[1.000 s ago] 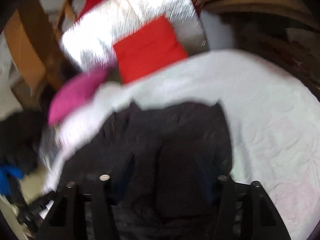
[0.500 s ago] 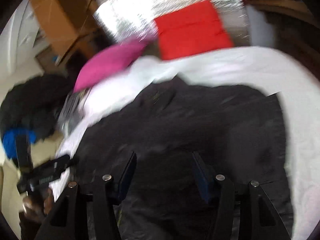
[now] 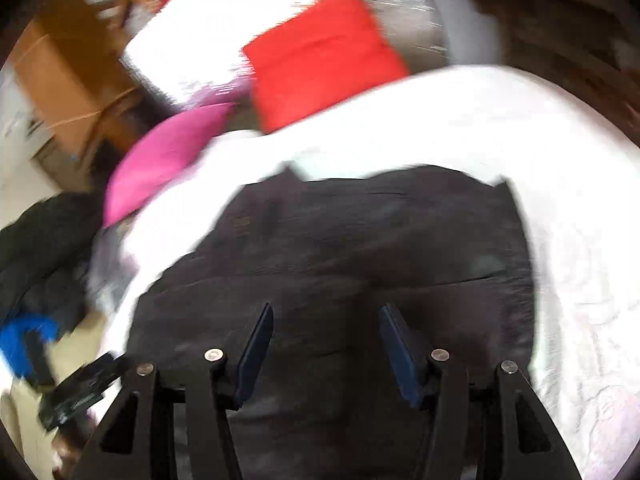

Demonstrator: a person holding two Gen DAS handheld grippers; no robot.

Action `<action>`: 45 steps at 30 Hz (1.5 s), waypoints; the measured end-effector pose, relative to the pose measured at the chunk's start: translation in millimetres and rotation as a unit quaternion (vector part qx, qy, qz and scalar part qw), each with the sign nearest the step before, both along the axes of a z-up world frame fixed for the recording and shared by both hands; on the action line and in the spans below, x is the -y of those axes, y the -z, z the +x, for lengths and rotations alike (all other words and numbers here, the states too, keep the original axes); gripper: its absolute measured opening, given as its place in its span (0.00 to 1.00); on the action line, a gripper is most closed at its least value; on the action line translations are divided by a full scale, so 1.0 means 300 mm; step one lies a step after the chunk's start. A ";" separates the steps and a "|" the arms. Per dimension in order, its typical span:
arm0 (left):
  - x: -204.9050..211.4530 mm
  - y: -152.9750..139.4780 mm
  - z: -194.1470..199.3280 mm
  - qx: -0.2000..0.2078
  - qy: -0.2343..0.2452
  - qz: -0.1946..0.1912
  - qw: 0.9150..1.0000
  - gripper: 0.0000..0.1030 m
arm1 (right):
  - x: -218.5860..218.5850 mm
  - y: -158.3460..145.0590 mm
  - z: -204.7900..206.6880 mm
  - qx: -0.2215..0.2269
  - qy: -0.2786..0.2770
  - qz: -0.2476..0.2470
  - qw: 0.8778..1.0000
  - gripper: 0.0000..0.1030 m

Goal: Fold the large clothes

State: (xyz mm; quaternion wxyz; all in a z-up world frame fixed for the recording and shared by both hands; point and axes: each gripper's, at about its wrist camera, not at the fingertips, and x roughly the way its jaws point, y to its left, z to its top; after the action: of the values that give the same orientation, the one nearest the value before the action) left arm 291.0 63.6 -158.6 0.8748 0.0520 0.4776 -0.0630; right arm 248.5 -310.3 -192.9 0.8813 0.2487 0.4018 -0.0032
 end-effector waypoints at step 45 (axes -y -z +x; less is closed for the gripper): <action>-0.270 0.061 -0.022 -0.064 -0.065 -0.170 0.981 0.83 | 0.228 0.070 -0.104 -0.064 0.008 0.061 0.996 0.73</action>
State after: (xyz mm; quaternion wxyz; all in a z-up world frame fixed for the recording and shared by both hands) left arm 284.4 144.7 -177.0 0.8406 -0.1322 0.5176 -0.0896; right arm 217.2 -378.6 -214.0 0.8372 0.3044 0.4544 -0.0017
